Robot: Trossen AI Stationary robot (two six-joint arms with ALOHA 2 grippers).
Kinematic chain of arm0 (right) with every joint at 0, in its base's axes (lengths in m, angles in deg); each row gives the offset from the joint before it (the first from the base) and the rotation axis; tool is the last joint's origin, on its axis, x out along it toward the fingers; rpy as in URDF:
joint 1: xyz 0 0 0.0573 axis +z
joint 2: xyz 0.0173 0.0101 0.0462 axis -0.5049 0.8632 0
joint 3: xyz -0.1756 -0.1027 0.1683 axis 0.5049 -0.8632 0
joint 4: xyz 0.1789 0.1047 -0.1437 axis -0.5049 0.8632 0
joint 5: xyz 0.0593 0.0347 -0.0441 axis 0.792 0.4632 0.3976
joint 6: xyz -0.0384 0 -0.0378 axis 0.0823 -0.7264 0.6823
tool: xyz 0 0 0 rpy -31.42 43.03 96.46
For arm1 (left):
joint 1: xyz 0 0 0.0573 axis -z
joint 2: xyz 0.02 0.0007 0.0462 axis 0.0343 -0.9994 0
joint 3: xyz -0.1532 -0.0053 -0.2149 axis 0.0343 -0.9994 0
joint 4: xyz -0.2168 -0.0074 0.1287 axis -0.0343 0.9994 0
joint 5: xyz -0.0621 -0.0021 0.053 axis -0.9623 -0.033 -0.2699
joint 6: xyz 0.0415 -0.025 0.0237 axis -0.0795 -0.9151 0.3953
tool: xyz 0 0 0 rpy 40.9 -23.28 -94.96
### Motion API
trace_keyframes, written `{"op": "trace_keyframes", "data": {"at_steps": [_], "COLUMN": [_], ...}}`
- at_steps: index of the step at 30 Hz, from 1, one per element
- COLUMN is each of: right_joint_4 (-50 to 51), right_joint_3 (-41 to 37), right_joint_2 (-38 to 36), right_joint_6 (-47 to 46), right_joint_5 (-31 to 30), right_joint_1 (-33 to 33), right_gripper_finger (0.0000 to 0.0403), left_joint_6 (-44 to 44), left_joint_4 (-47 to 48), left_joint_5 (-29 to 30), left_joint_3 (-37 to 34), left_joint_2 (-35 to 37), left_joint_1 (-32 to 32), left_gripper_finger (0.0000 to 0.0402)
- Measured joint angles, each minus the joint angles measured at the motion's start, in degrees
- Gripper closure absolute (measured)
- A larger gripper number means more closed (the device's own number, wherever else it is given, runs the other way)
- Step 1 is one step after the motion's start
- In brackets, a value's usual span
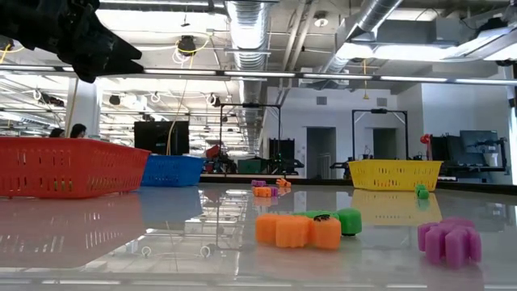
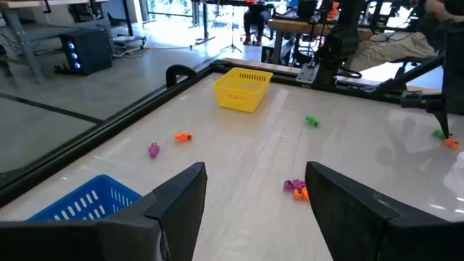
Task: Sort Halloween decoration
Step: Put the orange skeleton toy into the yellow bin
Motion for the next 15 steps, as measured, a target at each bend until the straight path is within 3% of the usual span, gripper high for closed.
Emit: {"op": "trace_keyframes", "data": {"at_steps": [9,15], "right_joint_4": [-1.1,-0.6], "right_joint_3": [0.3,0.2], "right_joint_2": [5.7,7.3], "right_joint_6": [1.3,5.1], "right_joint_5": [-1.2,-2.0], "right_joint_1": [1.9,2.1], "right_gripper_finger": [0.0229,0.0280], "left_joint_6": [0.1,0.1], "left_joint_4": [0.2,0.1], "left_joint_5": [0.0,0.0], "left_joint_3": [0.0,0.0], "left_joint_2": [0.0,0.0], "left_joint_1": [0.0,0.0], "left_gripper_finger": [0.0175,0.0175]}}
